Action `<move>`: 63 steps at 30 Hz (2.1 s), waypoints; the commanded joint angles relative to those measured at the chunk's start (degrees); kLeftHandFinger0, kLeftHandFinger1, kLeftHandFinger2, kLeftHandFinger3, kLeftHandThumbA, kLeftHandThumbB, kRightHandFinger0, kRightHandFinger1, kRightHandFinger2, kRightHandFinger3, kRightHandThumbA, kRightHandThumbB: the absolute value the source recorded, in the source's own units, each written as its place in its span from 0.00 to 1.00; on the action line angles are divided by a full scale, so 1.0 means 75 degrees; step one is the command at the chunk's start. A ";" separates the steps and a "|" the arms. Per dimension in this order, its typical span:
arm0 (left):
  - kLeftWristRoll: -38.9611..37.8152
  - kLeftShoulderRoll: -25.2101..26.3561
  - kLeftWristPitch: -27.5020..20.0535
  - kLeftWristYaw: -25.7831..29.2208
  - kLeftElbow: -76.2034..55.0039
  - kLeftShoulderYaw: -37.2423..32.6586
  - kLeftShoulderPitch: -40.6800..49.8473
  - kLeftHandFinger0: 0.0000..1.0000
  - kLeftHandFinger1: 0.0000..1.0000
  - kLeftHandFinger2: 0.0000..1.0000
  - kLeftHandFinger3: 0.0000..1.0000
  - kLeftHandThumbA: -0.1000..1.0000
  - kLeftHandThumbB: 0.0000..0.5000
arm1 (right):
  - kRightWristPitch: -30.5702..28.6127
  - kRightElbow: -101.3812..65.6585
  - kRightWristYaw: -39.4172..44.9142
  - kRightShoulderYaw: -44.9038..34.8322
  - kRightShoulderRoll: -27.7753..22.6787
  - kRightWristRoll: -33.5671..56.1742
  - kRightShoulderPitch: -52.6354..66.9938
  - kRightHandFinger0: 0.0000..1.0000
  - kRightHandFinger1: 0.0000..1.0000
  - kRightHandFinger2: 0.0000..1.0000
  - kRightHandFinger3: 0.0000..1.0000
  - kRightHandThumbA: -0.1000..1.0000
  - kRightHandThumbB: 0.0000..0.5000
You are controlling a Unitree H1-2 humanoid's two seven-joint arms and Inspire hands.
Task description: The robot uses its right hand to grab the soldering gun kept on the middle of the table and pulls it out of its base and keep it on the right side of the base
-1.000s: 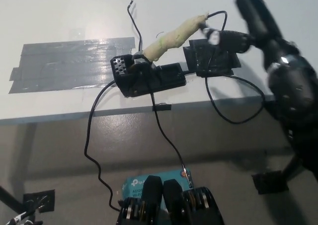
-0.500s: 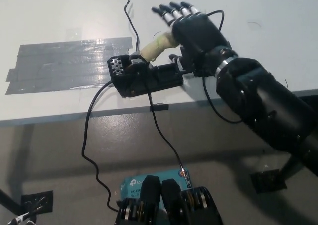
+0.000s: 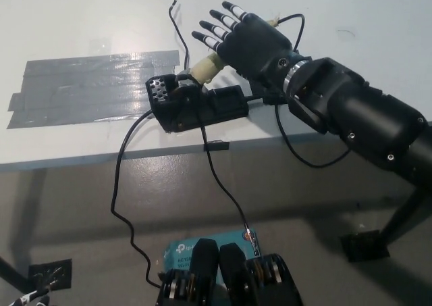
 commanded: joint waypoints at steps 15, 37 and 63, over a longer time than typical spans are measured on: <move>0.0427 0.0398 -0.0225 -0.0468 -0.0027 -0.0415 0.0069 0.40 0.53 0.64 0.88 0.58 0.58 | 0.1362 0.0258 0.0671 -0.0605 0.0452 -0.1911 0.0134 1.00 1.00 1.00 1.00 0.41 0.75; 0.0918 0.0611 0.0015 -0.0575 -0.0031 -0.0870 0.0046 0.43 0.54 0.63 0.86 0.59 0.41 | 0.1049 0.1335 -0.1892 -0.1992 0.0685 -0.1772 0.0615 0.00 0.00 0.03 0.06 0.00 0.34; 0.1203 0.0743 -0.0061 -0.0677 -0.0002 -0.1012 0.0265 0.40 0.50 0.59 0.84 0.61 0.38 | 0.0031 0.1198 -0.2842 -0.2389 -0.0390 -0.1604 0.0142 0.00 0.00 0.08 0.22 0.00 0.37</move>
